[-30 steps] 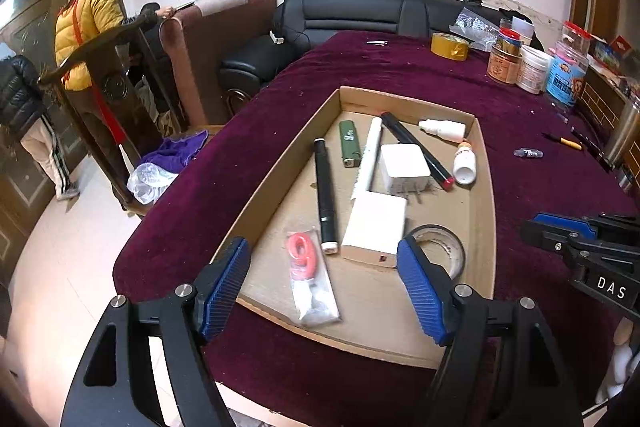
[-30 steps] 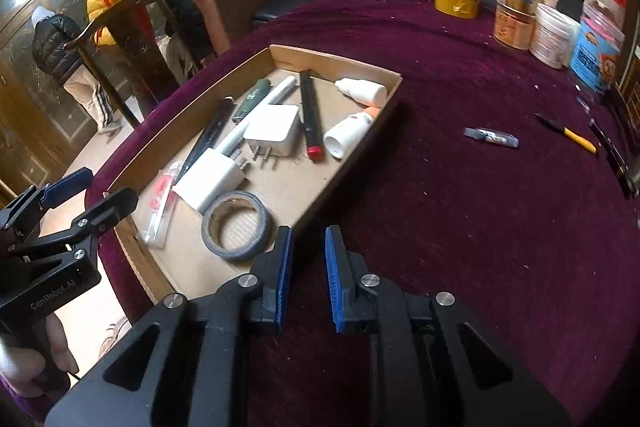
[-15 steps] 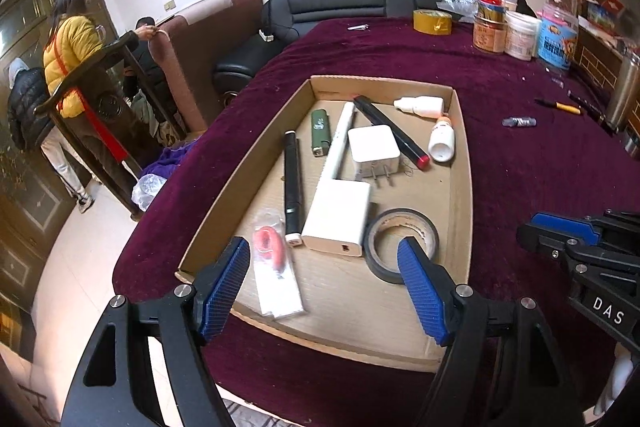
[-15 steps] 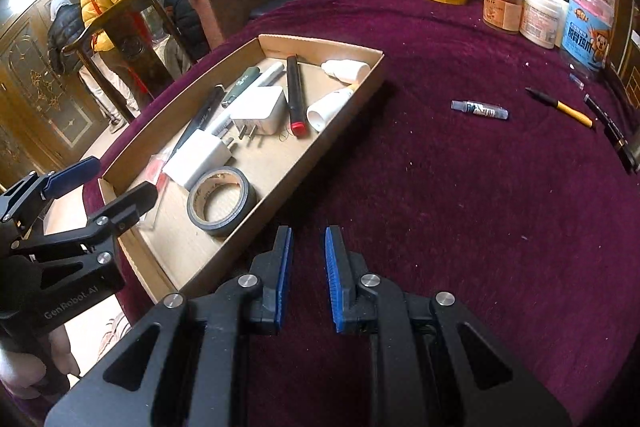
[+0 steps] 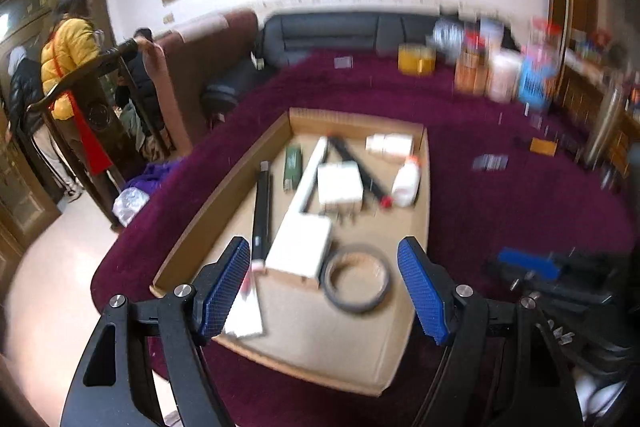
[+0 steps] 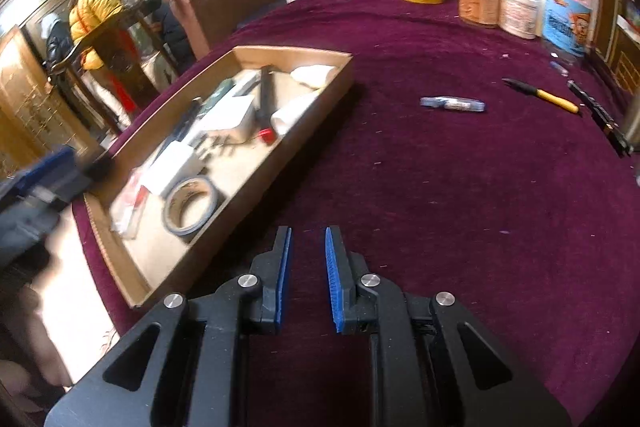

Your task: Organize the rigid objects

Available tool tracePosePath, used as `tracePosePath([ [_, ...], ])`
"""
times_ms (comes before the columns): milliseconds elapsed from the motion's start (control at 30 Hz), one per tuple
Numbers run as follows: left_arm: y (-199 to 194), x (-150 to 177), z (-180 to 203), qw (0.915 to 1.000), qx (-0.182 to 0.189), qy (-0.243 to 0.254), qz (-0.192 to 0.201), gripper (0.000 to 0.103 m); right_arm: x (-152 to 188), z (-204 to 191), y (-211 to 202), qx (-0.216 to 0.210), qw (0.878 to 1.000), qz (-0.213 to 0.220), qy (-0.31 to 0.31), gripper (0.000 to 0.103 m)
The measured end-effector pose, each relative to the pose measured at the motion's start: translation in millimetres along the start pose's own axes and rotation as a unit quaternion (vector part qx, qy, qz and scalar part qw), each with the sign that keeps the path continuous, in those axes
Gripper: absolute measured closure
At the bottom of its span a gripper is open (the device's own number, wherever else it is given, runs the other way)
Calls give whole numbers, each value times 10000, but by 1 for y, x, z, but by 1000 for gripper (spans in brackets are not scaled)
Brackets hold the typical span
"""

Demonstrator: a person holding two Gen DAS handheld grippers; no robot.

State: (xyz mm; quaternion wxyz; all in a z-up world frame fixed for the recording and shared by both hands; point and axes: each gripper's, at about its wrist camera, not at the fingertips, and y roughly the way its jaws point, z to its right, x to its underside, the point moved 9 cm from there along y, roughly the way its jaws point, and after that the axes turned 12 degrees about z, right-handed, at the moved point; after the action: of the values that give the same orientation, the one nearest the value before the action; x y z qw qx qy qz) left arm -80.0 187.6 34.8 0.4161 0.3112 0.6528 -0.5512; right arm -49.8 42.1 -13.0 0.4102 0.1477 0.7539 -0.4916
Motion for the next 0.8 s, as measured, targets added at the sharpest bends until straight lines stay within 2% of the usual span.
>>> tracePosePath([
  [67, -15, -19, -2, 9984, 135, -275, 476, 23, -1, 10, -2, 48, 9999, 30, 97, 89],
  [100, -21, -26, -2, 9971, 183, -359, 651, 1, -1, 13, -2, 55, 9999, 36, 136, 89],
  [167, -26, -39, 2, 9944, 348, -475, 883, 1, -1, 20, -4, 88, 9997, 51, 229, 89],
  [233, -21, -45, 12, 9946, 446, -407, 838, 1, 0, 25, -5, 115, 9995, 73, 290, 89],
  [367, -4, -40, 36, 9983, 155, 44, 567, 1, -1, 32, -12, 218, 9990, 195, 341, 89],
  [433, -11, -42, 40, 9970, 1, 68, 772, 1, -6, 34, -23, 381, 9978, 491, 213, 89],
  [500, -35, -54, 37, 9894, -256, 85, 1424, 1, -16, 34, -43, 563, 9931, 1027, 66, 89],
  [533, -50, -60, 36, 9832, -339, 97, 1794, 1, -23, 33, -58, 787, 9864, 1442, -109, 76],
  [567, -67, -67, 35, 9750, -376, 114, 2187, 1, -28, 32, -67, 944, 9806, 1704, -233, 38],
  [600, -81, -71, 35, 9671, -382, 117, 2514, 1, -32, 31, -76, 1097, 9741, 1956, -299, 16],
  [633, -88, -75, 35, 9612, -379, 100, 2732, 1, -34, 30, -80, 1200, 9695, 2117, -298, 0],
  [667, -89, -77, 37, 9590, -345, 97, 2813, 1, -36, 30, -82, 1260, 9665, 2216, -293, 0],
  [800, -50, -69, 60, 9812, 184, 367, 1888, 1, -32, 25, -73, 1345, 9687, 2055, -367, 0],
])
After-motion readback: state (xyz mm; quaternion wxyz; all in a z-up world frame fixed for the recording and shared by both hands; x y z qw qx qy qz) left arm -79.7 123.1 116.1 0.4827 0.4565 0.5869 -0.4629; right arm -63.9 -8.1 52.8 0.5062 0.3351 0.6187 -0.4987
